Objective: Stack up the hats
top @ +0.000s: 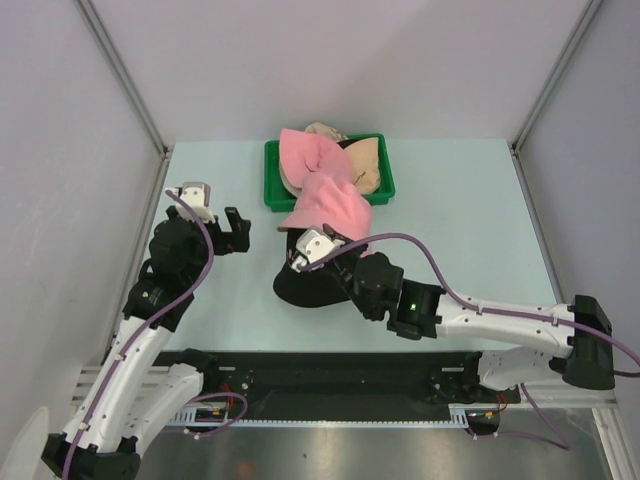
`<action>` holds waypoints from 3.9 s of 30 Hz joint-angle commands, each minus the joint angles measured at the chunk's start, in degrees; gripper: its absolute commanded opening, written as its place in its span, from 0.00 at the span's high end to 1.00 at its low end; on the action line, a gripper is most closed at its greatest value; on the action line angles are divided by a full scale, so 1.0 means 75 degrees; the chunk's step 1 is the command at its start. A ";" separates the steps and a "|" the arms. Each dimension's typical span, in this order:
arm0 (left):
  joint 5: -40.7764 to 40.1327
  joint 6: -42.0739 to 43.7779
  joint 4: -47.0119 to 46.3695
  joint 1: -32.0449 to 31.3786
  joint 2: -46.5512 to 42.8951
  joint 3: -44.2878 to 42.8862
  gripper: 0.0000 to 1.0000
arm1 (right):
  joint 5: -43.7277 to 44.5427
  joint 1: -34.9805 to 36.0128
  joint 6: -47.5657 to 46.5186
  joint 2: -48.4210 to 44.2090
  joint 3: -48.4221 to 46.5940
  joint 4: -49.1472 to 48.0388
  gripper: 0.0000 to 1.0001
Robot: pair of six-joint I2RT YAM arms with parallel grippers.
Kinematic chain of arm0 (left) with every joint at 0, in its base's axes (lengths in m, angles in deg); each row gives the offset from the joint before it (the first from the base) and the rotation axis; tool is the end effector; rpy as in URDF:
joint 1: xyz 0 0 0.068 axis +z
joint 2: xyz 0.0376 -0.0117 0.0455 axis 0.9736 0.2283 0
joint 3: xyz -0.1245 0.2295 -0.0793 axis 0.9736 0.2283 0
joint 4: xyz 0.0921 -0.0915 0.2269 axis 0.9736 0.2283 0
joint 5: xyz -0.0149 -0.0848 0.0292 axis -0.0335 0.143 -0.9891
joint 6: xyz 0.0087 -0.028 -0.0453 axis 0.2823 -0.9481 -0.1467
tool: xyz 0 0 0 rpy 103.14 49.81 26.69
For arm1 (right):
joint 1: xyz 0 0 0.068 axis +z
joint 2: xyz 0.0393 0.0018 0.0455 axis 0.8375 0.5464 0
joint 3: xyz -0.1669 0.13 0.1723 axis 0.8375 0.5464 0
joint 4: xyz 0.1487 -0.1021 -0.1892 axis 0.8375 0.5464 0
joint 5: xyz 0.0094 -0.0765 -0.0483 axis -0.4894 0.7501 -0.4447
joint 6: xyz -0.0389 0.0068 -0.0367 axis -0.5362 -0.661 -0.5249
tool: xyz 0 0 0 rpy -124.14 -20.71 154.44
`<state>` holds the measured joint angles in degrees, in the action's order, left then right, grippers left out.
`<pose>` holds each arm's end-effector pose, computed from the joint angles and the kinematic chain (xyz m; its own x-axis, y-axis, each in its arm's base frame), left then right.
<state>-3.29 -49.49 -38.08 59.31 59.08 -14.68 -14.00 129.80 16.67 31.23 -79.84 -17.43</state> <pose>0.1593 -0.0459 0.3460 -0.2742 -0.1042 -0.9560 0.1443 0.9784 -0.1480 0.1076 0.2720 0.3689 0.3535 -0.5014 -0.7897 -0.4109 0.6751 -0.6127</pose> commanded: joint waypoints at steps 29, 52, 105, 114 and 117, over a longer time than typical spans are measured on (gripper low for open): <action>0.1693 -0.3012 -0.1496 -0.0058 0.0066 0.1758 0.00 | -0.0556 0.1573 0.4992 0.0225 0.1208 0.2465 1.00; 0.3826 -0.4758 -0.3160 -0.0069 -0.0414 0.4101 0.18 | -0.0320 0.1749 0.6000 0.0085 0.1502 0.2570 0.25; 0.4869 -0.6668 -0.6463 -0.0069 -0.1903 0.6293 0.21 | -0.6216 -0.5423 0.9773 -0.3068 0.3317 0.1976 0.15; 0.4881 -0.6844 -0.7096 -0.0069 -0.1423 0.6621 0.24 | -0.6533 -0.5434 1.0394 -0.2880 0.3950 0.1154 0.15; 0.4764 -0.6891 -0.7296 -0.0081 -0.1329 0.6621 0.30 | -0.6521 -0.5434 1.0500 -0.2857 0.4138 0.1036 0.15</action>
<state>32.47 -99.44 -85.95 59.02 48.67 29.84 -62.22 89.30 92.93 9.64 -50.13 -5.01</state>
